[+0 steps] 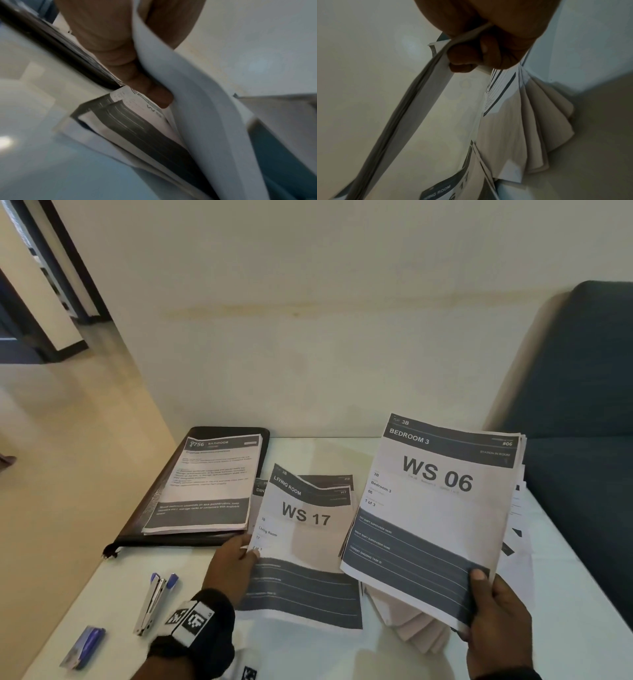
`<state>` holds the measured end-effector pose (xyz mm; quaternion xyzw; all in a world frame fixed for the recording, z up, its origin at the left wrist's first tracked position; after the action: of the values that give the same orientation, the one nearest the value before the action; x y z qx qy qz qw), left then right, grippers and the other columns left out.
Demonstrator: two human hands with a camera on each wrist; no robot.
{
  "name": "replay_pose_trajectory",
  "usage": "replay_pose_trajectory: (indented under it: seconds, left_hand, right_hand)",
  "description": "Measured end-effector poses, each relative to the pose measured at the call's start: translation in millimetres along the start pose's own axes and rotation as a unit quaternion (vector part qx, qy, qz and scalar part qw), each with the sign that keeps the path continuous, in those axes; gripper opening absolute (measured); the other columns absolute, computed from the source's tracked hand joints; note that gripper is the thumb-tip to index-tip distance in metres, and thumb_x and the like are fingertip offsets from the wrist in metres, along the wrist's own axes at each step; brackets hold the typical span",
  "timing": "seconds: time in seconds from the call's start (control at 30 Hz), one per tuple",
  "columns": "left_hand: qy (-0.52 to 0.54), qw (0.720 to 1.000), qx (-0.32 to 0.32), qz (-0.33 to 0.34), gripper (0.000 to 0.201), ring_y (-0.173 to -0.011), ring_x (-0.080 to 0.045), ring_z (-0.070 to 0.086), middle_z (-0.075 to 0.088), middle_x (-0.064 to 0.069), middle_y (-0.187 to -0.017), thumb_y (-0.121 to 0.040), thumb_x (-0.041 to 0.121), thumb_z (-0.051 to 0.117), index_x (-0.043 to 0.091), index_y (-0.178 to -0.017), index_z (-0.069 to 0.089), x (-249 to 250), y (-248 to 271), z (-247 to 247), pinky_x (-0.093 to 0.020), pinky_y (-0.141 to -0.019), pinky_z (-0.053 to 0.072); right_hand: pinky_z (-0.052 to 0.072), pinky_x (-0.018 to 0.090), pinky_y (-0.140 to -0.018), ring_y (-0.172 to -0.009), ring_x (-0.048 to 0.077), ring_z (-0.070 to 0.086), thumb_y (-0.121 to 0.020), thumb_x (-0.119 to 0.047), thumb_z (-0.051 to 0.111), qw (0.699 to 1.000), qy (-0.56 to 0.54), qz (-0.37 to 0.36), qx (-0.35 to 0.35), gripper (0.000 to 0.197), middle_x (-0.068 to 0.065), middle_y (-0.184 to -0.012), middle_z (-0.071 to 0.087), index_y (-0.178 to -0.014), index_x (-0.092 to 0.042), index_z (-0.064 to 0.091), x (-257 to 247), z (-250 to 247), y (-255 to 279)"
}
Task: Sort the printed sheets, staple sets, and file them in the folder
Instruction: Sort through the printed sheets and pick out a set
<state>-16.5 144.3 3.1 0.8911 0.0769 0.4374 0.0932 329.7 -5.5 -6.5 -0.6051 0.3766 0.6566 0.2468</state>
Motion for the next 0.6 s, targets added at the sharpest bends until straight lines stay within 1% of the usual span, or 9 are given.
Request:
replay_pose_trajectory:
  seconds: [0.1,0.17,0.23,0.3,0.33,0.4,0.43,0.53,0.6]
  left_hand:
    - [0.139,0.989,-0.014,-0.041,0.021,-0.092,-0.012,0.059,0.062,0.004,-0.11,-0.097,0.01,0.05,0.025,-0.11,0.054,-4.6,37.3,1.2,-0.024,-0.07,0.048]
    - [0.187,0.978,-0.025,-0.084,0.025,-0.095,-0.016,0.059,0.062,0.005,-0.107,-0.095,0.004,0.052,0.023,-0.111,0.052,-15.9,58.2,6.4,-0.031,-0.078,0.051]
    - [0.233,0.964,-0.044,-0.118,0.033,-0.097,-0.023,0.063,0.069,-0.001,-0.105,-0.089,-0.005,0.054,0.018,-0.113,0.053,-31.9,72.8,13.0,-0.039,-0.078,0.054]
    - [0.237,0.962,-0.059,-0.123,0.04,-0.099,-0.028,0.064,0.072,-0.006,-0.104,-0.085,-0.01,0.056,0.017,-0.114,0.053,-37.7,77.6,23.5,-0.046,-0.081,0.055]
    - [0.224,0.966,-0.059,-0.117,0.041,-0.101,-0.027,0.063,0.07,-0.002,-0.107,-0.085,-0.008,0.057,0.018,-0.115,0.052,-37.5,77.3,27.5,-0.048,-0.086,0.055]
    - [0.192,0.975,-0.06,-0.099,0.04,-0.103,-0.02,0.056,0.06,0.008,-0.11,-0.088,-0.001,0.059,0.025,-0.116,0.046,-36.2,74.5,34.0,-0.046,-0.092,0.052]
    - [0.185,0.976,-0.062,-0.095,0.04,-0.1,-0.017,0.054,0.055,0.011,-0.106,-0.089,0.002,0.06,0.028,-0.116,0.043,-38.3,72.6,37.5,-0.043,-0.091,0.052]
    - [0.171,0.98,-0.067,-0.074,0.034,-0.089,-0.008,0.055,0.054,0.016,-0.099,-0.092,0.004,0.056,0.033,-0.105,0.044,-33.4,67.1,40.3,-0.03,-0.074,0.053]
    - [0.17,0.979,-0.078,-0.077,0.029,-0.089,-0.008,0.057,0.059,0.012,-0.102,-0.093,0.006,0.054,0.031,-0.104,0.046,-35.5,61.4,43.0,-0.024,-0.065,0.05]
  right_hand:
    - [0.035,0.026,-0.049,-0.061,0.025,0.042,-0.099,-0.029,0.051,1.0,-0.007,0.002,-0.004,0.028,0.011,-0.074,0.053,-0.096,-0.004,0.064,2.3,0.2,-0.4]
    - [0.034,0.024,-0.045,-0.062,0.025,0.04,-0.099,-0.029,0.052,1.0,-0.008,0.006,-0.009,0.028,0.011,-0.074,0.052,-0.098,-0.004,0.065,4.9,-0.9,-0.9]
    - [0.04,0.024,-0.046,-0.068,0.026,0.046,-0.099,-0.032,0.052,1.0,0.008,0.012,-0.019,0.029,0.011,-0.081,0.058,-0.101,-0.007,0.065,10.0,2.7,-0.8]
    - [0.044,0.027,-0.05,-0.078,0.028,0.053,-0.099,-0.034,0.051,0.999,0.023,0.016,-0.032,0.029,0.012,-0.091,0.063,-0.103,-0.01,0.066,9.4,2.8,-2.1]
    - [0.047,0.029,-0.052,-0.081,0.029,0.055,-0.099,-0.035,0.05,0.998,0.037,0.012,-0.041,0.029,0.013,-0.094,0.065,-0.103,-0.011,0.066,8.6,3.9,-1.8]
    - [0.052,0.034,-0.06,-0.085,0.03,0.06,-0.1,-0.037,0.047,0.996,0.073,0.005,-0.054,0.028,0.011,-0.095,0.066,-0.104,-0.016,0.065,8.2,6.5,0.7]
    - [0.053,0.035,-0.063,-0.086,0.031,0.06,-0.1,-0.038,0.046,0.994,0.092,0.002,-0.059,0.028,0.011,-0.094,0.066,-0.105,-0.017,0.064,8.8,7.8,1.4]
    - [0.052,0.033,-0.057,-0.086,0.034,0.062,-0.099,-0.039,0.047,0.99,0.124,0.003,-0.065,0.03,0.013,-0.094,0.068,-0.102,-0.016,0.066,12.7,6.7,3.1]
    - [0.056,0.037,-0.058,-0.087,0.034,0.064,-0.099,-0.038,0.047,0.987,0.144,0.011,-0.074,0.028,0.011,-0.093,0.069,-0.1,-0.018,0.067,16.2,9.5,4.4]
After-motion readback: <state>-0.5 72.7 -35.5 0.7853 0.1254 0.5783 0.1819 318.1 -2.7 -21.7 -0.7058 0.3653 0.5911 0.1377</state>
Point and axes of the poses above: each hand's wrist, its own y-axis away from the middle knuckle, its own z-axis out of the palm, x = y × z, the point moved 5 cm from there along -y, towards the middle knuckle
